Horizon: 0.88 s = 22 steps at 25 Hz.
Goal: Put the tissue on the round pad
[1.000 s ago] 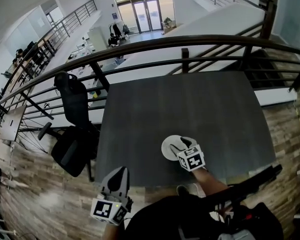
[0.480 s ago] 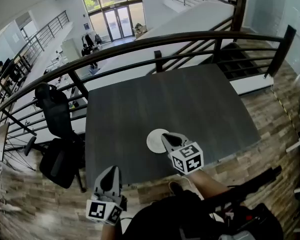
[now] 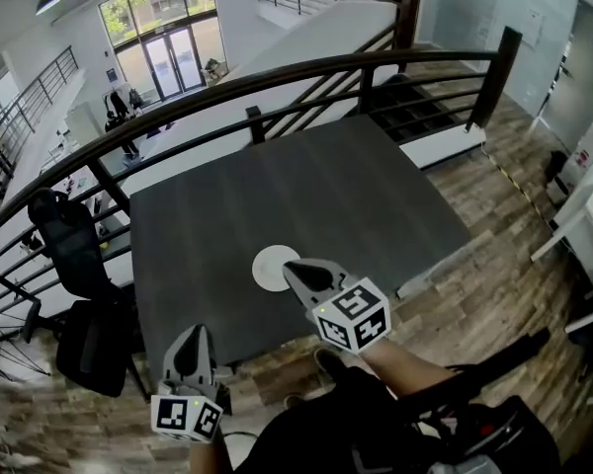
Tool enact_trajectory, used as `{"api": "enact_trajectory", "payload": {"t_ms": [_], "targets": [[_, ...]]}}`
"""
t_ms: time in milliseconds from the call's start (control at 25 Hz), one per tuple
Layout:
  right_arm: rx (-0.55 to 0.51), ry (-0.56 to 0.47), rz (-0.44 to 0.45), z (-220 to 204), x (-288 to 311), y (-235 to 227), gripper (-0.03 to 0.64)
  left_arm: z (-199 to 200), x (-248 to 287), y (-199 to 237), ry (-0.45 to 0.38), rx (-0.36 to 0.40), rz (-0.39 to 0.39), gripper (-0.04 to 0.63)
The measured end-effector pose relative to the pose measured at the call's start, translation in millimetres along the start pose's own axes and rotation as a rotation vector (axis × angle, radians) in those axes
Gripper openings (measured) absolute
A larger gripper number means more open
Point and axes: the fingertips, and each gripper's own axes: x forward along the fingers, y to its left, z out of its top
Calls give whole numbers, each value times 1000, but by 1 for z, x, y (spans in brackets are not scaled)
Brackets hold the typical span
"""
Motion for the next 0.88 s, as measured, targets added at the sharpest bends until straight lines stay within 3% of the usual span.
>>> {"api": "enact_trajectory", "payload": {"t_ms": [280, 880], "targets": [[-17, -27, -12, 15, -30, 10, 2, 4, 0, -18, 3, 19, -41, -6], [-26, -74, 37, 39, -63, -32, 0, 18, 42, -69, -4, 77, -15, -6]]}}
